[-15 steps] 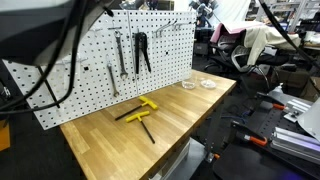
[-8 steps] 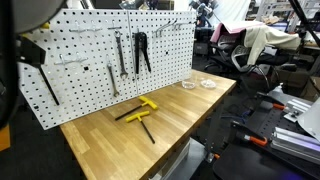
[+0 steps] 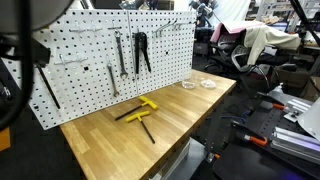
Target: Hang the objects on the slat wall
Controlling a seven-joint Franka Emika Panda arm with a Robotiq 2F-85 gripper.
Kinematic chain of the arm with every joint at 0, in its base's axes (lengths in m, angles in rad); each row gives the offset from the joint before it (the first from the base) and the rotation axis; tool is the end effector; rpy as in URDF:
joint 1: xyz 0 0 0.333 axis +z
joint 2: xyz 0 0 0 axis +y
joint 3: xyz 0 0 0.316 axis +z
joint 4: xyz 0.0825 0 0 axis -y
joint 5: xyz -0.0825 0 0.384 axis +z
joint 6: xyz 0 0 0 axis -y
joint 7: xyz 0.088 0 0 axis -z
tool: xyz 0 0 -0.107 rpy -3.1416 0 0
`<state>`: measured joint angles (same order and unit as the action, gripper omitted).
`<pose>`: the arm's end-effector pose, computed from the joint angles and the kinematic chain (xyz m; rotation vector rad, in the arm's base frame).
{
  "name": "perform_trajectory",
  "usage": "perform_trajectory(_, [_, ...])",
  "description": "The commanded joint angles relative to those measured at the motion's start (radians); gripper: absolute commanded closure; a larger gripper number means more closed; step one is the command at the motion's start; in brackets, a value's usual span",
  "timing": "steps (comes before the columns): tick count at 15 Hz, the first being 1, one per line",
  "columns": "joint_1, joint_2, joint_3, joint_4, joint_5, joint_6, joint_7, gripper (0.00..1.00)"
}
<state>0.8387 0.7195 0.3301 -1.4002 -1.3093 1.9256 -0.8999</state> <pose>0.3964 0.6212 0.3143 0.5857 2.0945 0.0158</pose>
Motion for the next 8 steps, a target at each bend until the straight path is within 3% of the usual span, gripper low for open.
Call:
perform_trajectory(1, [0.012, -0.002, -0.017, 0.002, 0.011, 0.005, -0.003, 0.0])
perform_trajectory(5, [0.007, 0.01, -0.03, 0.005, 0.009, 0.001, 0.007, 0.0])
perform_trajectory(8, [0.004, 0.032, -0.07, 0.007, 0.04, -0.118, 0.056, 0.0])
